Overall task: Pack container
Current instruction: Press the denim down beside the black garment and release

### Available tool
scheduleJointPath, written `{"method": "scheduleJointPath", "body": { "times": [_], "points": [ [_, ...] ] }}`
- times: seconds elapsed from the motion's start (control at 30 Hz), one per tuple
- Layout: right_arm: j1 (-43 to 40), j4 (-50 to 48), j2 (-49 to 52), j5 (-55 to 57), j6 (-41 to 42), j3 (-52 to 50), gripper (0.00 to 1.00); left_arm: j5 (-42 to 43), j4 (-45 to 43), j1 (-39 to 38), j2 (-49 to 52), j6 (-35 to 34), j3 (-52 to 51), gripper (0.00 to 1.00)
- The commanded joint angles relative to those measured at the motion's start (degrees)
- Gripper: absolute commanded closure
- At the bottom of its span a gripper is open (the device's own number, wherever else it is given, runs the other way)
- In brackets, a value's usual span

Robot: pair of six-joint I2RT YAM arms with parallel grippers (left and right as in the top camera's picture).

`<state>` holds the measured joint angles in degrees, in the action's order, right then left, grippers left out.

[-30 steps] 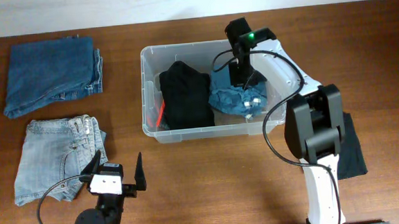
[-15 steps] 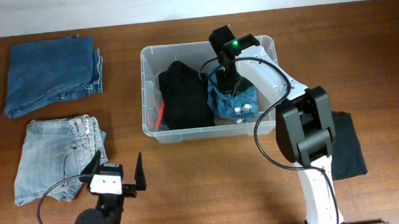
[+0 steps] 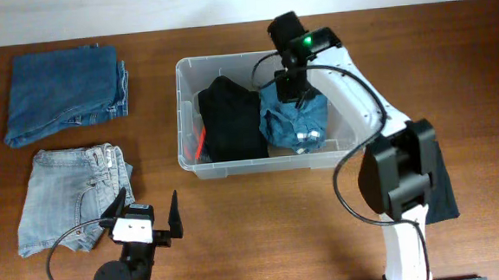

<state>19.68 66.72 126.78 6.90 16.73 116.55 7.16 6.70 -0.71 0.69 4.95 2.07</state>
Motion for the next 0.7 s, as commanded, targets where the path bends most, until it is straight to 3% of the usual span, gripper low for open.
{"method": "scheduleJointPath", "body": {
  "times": [0.0,0.4,0.67],
  "points": [
    [-0.3,1.3,-0.5,1.0,0.7,-0.9,0.87,0.8,0.1,0.3,-0.3,0.5,-0.2,0.01],
    [-0.2,-4.7,0.1,-7.8,0.7,-13.2,0.88,0.8,0.1,0.3,-0.3,0.5,-0.2,0.01],
    [-0.2,-4.7,-0.1,-9.6,0.6,-12.8,0.89,0.8,0.1,0.3,-0.3,0.5,-0.2,0.01]
  ]
}}
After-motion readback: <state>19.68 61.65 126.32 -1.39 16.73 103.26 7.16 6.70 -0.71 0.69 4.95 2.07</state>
